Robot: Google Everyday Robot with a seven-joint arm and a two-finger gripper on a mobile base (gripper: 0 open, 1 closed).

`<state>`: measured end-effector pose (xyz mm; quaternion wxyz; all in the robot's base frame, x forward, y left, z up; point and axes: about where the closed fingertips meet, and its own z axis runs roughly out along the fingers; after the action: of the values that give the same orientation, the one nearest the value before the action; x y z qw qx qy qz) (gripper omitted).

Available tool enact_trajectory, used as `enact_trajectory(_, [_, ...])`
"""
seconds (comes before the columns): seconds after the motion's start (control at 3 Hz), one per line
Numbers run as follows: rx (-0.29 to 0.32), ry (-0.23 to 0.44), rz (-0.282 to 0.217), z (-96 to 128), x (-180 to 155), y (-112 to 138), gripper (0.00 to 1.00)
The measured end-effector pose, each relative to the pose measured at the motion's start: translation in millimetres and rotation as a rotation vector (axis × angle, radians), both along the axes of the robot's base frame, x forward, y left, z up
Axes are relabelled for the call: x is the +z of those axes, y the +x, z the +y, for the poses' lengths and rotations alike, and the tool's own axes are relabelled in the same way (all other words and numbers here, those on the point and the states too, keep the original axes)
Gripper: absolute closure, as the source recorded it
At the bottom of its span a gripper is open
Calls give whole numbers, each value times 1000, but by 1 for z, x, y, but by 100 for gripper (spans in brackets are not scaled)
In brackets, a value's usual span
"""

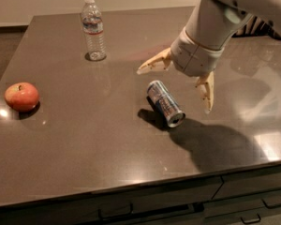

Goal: Place redbull can upright

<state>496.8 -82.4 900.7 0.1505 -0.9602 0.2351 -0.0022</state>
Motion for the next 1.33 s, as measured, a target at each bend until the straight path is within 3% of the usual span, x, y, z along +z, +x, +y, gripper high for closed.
enact_trajectory(0.67, [217, -96, -21, 7, -28, -3, 0])
enact_trajectory(1.33, [370, -200, -74, 2, -48, 3, 0])
